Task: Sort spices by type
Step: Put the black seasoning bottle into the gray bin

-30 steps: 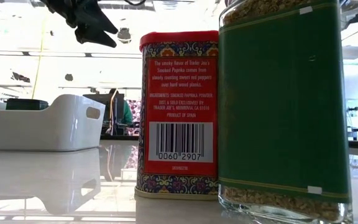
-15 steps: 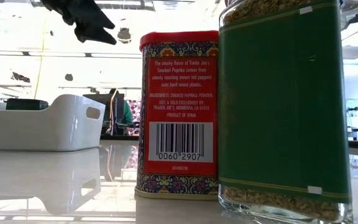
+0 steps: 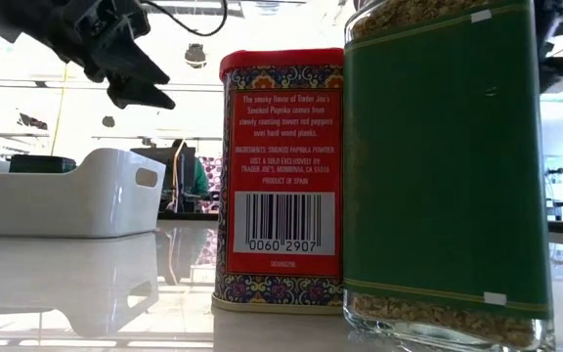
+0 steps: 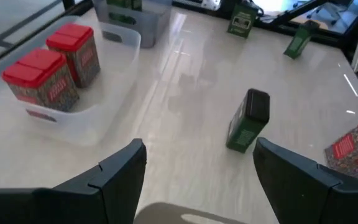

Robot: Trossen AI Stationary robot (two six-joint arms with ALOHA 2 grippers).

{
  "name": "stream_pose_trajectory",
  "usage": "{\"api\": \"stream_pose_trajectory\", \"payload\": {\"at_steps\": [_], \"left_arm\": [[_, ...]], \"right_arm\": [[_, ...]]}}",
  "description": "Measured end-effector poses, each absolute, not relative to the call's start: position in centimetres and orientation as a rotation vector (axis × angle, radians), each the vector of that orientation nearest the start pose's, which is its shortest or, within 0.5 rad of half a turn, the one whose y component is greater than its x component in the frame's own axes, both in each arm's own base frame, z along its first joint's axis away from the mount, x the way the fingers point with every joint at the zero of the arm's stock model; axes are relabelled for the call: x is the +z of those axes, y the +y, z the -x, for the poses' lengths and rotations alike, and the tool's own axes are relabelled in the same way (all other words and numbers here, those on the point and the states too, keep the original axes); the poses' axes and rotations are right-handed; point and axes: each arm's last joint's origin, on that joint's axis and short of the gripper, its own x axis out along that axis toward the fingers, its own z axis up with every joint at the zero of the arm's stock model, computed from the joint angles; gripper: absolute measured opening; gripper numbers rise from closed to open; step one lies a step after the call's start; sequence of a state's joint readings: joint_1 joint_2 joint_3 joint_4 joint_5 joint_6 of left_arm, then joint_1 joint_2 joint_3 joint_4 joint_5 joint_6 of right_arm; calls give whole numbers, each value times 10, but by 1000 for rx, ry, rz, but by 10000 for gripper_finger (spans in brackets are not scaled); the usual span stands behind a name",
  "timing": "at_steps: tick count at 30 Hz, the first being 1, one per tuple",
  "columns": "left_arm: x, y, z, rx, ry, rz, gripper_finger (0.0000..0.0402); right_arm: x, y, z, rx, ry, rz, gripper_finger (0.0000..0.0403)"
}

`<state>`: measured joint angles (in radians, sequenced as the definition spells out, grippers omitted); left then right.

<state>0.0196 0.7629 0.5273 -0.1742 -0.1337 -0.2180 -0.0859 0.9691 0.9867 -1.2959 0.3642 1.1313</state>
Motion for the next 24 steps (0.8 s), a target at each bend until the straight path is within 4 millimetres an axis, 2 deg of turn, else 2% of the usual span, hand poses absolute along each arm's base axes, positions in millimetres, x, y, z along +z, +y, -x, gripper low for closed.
{"api": "stream_pose_trajectory", "payload": {"at_steps": [6, 10, 19, 24], "left_arm": [[247, 5, -170, 160, 398, 226, 283], [247, 0, -170, 79, 409, 212, 283], [247, -3, -170, 54, 406, 219, 283], [247, -2, -170, 58, 409, 207, 283]], "right_arm": [[294, -9, -140, -1072, 848, -904, 317], [291, 2, -156, -1019, 807, -947, 317], [275, 29, -245, -656, 643, -851, 317], [277, 35, -288, -531, 659, -665, 317]]}}
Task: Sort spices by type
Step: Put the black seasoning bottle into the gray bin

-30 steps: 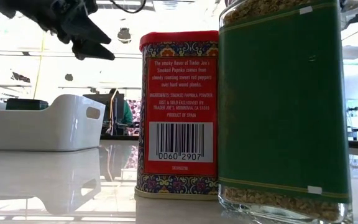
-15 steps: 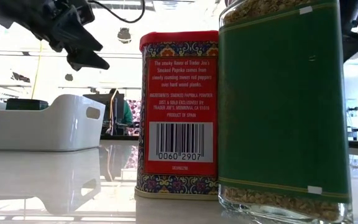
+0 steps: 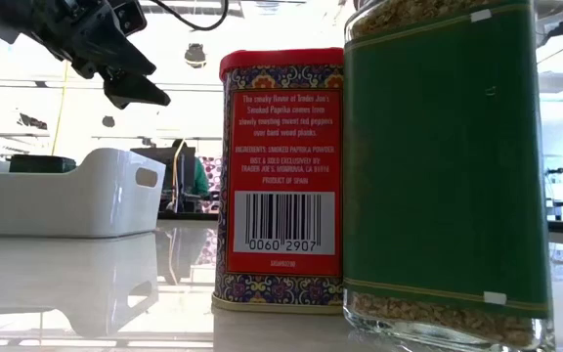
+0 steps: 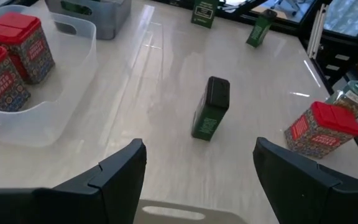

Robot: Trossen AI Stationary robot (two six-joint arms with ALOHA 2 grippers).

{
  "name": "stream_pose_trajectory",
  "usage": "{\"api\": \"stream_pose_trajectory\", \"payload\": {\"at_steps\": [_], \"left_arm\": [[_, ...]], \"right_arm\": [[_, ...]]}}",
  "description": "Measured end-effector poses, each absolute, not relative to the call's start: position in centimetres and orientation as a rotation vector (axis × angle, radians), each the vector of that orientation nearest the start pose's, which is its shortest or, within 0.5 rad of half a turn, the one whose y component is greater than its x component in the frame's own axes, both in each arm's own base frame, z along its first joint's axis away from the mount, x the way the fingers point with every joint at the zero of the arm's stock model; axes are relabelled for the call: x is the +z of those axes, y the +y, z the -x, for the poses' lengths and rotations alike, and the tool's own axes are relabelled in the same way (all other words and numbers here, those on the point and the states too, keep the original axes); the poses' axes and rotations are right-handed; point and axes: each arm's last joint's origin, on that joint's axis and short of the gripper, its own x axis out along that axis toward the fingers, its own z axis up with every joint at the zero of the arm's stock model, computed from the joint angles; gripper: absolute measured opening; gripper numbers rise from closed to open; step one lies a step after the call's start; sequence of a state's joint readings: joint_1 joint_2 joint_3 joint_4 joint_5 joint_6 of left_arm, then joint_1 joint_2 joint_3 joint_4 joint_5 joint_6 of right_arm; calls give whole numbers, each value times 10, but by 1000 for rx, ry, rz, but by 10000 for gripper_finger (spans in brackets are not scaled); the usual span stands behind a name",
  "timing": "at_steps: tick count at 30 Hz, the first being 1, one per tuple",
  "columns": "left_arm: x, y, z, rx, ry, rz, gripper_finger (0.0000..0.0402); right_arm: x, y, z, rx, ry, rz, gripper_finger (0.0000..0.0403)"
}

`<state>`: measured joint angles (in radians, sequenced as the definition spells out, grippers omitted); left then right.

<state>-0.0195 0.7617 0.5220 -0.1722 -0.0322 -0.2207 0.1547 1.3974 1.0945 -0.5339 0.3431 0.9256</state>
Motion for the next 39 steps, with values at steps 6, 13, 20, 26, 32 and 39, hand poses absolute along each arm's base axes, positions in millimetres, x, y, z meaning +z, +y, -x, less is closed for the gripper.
{"api": "stream_pose_trajectory", "payload": {"at_steps": [6, 13, 20, 26, 32, 39], "left_arm": [[250, -2, -156, 69, 415, 217, 283], [261, -3, -147, 49, 329, 274, 283], [263, -3, -150, 77, 297, 334, 283], [261, -3, -167, 96, 275, 400, 283], [265, -2, -210, 115, 343, 381, 283], [278, -2, -284, 92, 493, 218, 283]], "right_arm": [[282, 43, -334, -412, 745, -357, 317], [290, 39, -345, -452, 864, -290, 317], [301, 57, -317, -501, 919, -219, 317], [288, 81, -278, -502, 914, -248, 317], [262, 89, -235, -529, 882, -346, 317], [255, 80, -205, -534, 859, -385, 317]]}}
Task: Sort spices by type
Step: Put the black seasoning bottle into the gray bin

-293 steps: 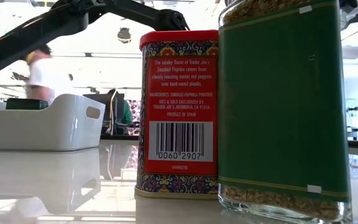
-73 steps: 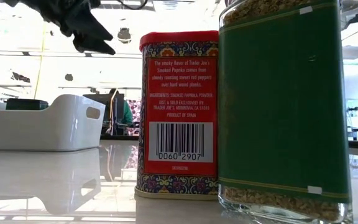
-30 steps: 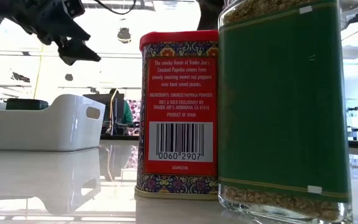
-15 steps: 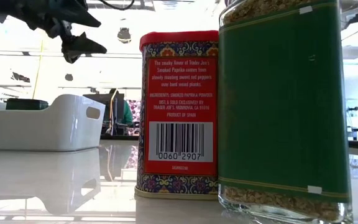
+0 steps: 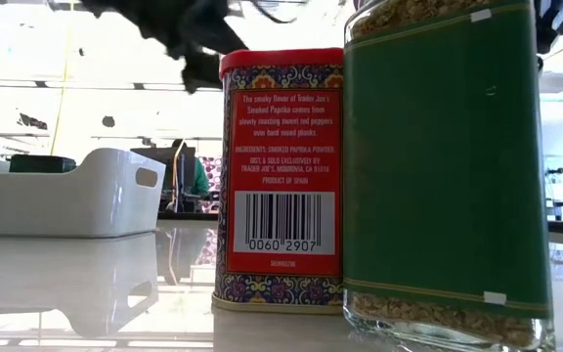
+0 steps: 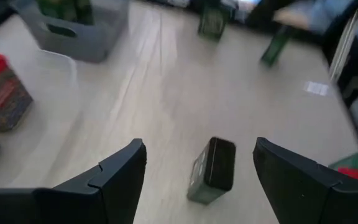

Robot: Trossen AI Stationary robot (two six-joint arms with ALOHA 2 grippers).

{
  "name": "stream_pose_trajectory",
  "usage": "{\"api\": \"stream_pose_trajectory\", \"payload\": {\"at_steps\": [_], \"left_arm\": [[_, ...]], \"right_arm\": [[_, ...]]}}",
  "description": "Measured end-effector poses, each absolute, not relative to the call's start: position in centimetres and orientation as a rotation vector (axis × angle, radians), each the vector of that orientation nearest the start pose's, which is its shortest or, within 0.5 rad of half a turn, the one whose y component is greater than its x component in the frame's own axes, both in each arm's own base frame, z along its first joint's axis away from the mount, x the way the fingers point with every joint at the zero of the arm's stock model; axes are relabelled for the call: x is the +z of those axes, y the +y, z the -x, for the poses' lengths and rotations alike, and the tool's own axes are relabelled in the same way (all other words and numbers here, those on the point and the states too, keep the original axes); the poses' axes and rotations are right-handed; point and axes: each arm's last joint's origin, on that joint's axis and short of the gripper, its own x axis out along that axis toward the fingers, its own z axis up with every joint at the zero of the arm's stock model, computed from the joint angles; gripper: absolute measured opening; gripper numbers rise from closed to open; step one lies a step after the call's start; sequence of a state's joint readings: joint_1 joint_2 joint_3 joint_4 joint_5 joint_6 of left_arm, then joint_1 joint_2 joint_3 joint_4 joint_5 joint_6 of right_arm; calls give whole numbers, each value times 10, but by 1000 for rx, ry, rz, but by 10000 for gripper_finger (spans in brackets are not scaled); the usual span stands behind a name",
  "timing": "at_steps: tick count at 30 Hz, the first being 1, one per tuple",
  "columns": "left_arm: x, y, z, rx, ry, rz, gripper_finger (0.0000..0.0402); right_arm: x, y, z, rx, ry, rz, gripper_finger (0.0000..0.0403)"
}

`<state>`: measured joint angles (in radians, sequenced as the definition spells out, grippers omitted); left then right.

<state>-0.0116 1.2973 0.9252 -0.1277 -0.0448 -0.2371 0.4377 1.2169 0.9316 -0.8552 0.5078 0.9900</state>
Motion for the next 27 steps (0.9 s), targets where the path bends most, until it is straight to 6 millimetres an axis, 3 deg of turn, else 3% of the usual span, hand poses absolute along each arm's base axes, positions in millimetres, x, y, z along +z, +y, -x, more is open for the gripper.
{"api": "stream_pose_trajectory", "payload": {"at_steps": [6, 13, 19, 27], "left_arm": [[271, -5, -331, 69, 729, 96, 283], [254, -22, -371, -9, 829, -12, 283], [241, -36, -386, -78, 898, -112, 283], [226, -42, -389, -96, 959, -102, 283]], "right_arm": [[258, 74, -197, -553, 804, -310, 317], [260, 72, -196, -563, 790, -286, 317], [260, 72, -196, -562, 793, -281, 317], [260, 72, -196, -553, 800, -258, 317]]}}
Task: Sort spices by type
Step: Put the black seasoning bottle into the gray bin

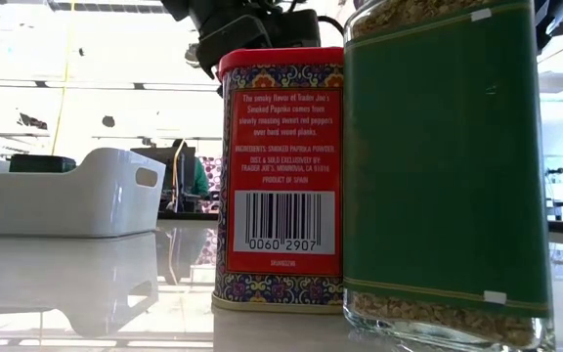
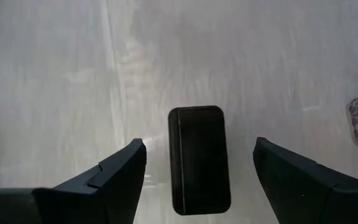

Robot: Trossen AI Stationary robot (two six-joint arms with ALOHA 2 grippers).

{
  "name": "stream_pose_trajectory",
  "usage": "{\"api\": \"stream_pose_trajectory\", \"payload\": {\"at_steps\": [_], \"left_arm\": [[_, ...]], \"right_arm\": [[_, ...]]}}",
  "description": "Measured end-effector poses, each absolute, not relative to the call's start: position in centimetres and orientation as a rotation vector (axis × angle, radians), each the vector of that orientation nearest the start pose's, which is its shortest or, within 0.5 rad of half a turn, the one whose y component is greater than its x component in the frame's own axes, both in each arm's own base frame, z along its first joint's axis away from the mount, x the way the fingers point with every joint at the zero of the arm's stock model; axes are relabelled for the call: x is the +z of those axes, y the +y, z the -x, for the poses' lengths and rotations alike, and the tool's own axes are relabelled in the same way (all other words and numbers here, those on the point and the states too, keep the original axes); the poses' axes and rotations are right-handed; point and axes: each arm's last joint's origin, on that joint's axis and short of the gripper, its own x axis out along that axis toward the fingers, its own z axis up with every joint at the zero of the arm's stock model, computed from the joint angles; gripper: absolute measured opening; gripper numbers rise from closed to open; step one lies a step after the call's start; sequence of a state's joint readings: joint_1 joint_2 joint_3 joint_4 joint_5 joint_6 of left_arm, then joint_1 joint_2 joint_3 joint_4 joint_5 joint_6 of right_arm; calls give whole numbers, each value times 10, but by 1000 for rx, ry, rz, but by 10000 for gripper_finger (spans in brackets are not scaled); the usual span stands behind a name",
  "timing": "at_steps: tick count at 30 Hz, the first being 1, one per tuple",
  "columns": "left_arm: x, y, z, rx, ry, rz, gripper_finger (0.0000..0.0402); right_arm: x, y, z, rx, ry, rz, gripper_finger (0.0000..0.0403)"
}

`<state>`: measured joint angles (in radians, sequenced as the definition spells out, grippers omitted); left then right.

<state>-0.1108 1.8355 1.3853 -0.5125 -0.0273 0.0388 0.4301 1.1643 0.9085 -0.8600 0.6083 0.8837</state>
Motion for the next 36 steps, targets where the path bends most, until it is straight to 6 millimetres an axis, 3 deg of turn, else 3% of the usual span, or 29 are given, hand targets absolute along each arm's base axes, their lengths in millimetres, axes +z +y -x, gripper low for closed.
{"api": "stream_pose_trajectory", "payload": {"at_steps": [14, 19, 27, 36], "left_arm": [[226, -42, -389, -75, 958, -68, 283], [212, -43, -385, -53, 973, -18, 283], [213, -42, -385, -50, 959, -24, 283], [213, -42, -386, -44, 957, -20, 239]], "right_arm": [[260, 72, -196, -552, 800, -256, 317], [260, 72, -196, -551, 800, -257, 317], [260, 72, -196, -551, 800, -257, 317], [260, 72, -196, -551, 800, -257, 317]]}}
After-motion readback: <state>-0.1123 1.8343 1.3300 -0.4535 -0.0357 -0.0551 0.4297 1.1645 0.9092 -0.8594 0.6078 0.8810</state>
